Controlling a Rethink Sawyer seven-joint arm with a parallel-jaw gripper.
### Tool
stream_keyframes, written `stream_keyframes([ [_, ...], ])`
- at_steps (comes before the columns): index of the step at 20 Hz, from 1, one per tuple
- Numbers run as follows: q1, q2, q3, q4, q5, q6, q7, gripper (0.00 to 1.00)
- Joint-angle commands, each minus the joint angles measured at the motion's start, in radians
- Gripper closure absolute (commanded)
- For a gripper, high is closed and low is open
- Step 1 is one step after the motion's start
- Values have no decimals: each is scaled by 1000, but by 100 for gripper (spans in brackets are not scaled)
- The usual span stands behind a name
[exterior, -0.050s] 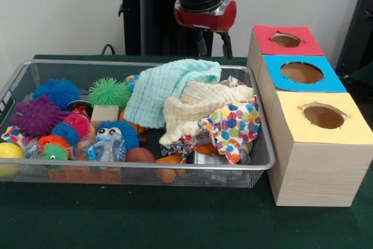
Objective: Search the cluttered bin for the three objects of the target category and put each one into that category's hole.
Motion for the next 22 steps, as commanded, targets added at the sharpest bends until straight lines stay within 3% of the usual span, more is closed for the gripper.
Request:
stream_keyframes([
  [1,-8,29,-87,-93,-128,130,33,0],
  [5,-1,51,-129,-147,-189,156,30,0],
  [12,-12,102,-159,-220,-285,97,13,0],
  [19,-56,192,-145,-305,-326,36,-3,0],
  [22,-57,224,-152,-358,-334,73,0,0],
])
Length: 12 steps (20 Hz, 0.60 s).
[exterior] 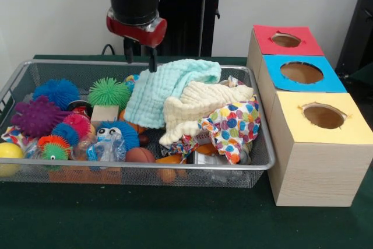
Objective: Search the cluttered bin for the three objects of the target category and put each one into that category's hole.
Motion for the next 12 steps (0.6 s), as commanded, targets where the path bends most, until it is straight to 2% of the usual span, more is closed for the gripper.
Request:
stream_keyframes([
  [1,-32,122,7,-183,-76,27,-1,0],
  [3,-23,137,-9,-217,-85,49,10,0],
  [8,-1,166,-43,-283,-124,31,28,0],
  [12,6,195,-54,-306,-137,2,47,0],
])
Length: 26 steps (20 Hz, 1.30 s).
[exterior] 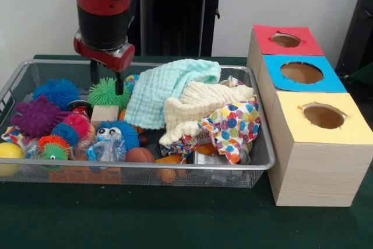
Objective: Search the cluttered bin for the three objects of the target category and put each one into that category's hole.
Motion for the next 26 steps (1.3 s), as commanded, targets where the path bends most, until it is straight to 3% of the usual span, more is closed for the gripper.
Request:
stream_keyframes([
  [1,11,88,-6,-146,-62,2,46,0],
  [9,16,121,-21,-184,-58,16,62,0],
  [26,-11,216,-30,-234,-72,-116,64,0],
])
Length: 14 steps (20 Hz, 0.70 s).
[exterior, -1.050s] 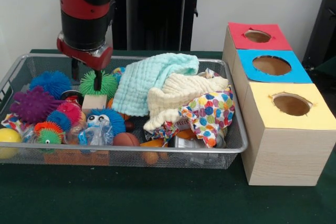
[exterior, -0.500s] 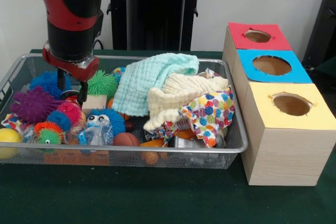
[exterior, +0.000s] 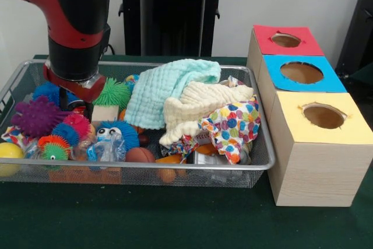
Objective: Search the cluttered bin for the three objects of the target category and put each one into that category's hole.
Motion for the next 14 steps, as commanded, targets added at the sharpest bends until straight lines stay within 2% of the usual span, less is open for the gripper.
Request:
stream_keyframes([
  [1,-15,81,22,-43,-51,-117,72,0],
  [9,-39,178,17,-57,-61,-245,74,0],
  [12,-77,187,34,-16,-52,-242,47,0],
  [14,-100,171,41,42,-46,-236,38,0],
])
